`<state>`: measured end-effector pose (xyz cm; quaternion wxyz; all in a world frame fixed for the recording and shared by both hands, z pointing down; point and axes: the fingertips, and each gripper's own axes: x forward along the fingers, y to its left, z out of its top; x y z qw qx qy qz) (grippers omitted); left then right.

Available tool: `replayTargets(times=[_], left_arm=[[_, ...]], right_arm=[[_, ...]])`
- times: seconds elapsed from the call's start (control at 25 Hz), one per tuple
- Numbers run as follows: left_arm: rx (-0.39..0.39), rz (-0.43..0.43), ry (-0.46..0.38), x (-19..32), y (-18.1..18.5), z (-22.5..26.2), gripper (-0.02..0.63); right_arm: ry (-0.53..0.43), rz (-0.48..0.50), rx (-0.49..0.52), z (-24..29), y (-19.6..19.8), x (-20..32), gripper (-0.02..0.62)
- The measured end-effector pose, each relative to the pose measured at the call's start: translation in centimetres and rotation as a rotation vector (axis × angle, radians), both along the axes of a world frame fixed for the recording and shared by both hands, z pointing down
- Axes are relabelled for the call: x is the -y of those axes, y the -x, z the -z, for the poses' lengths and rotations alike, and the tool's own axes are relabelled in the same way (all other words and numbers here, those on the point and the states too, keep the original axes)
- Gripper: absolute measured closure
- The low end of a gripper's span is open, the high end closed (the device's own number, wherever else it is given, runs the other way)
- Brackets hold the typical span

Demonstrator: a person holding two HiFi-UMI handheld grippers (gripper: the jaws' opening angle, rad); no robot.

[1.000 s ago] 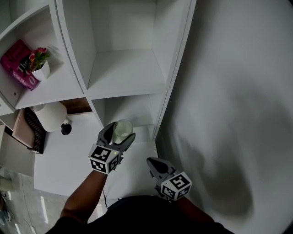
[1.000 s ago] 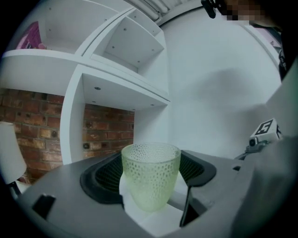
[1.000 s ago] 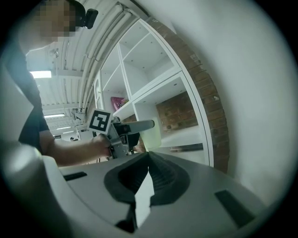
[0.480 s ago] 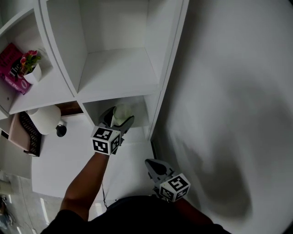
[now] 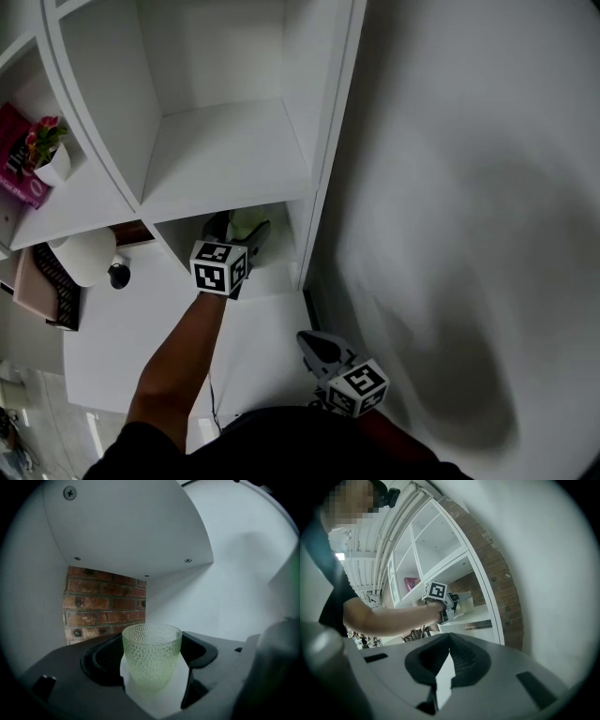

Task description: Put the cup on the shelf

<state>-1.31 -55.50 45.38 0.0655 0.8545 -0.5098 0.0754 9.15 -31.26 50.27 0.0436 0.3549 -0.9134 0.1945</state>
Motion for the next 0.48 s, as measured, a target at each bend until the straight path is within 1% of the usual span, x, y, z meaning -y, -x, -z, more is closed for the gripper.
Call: replayTargets(times=[0.24, 0.48], left_arm=[[-0.017, 0.012, 0.001, 1.2, 0.3, -0.4, 0.241], [0.011, 0.011, -0.008, 1.6, 0.2, -0.8, 0.241]], right_arm=[[0.012, -0.012, -0.004, -0.5, -0.5, 0.4, 0.591], [0.017, -0.002, -0.007, -0.8, -0.2, 0.5, 0.591]])
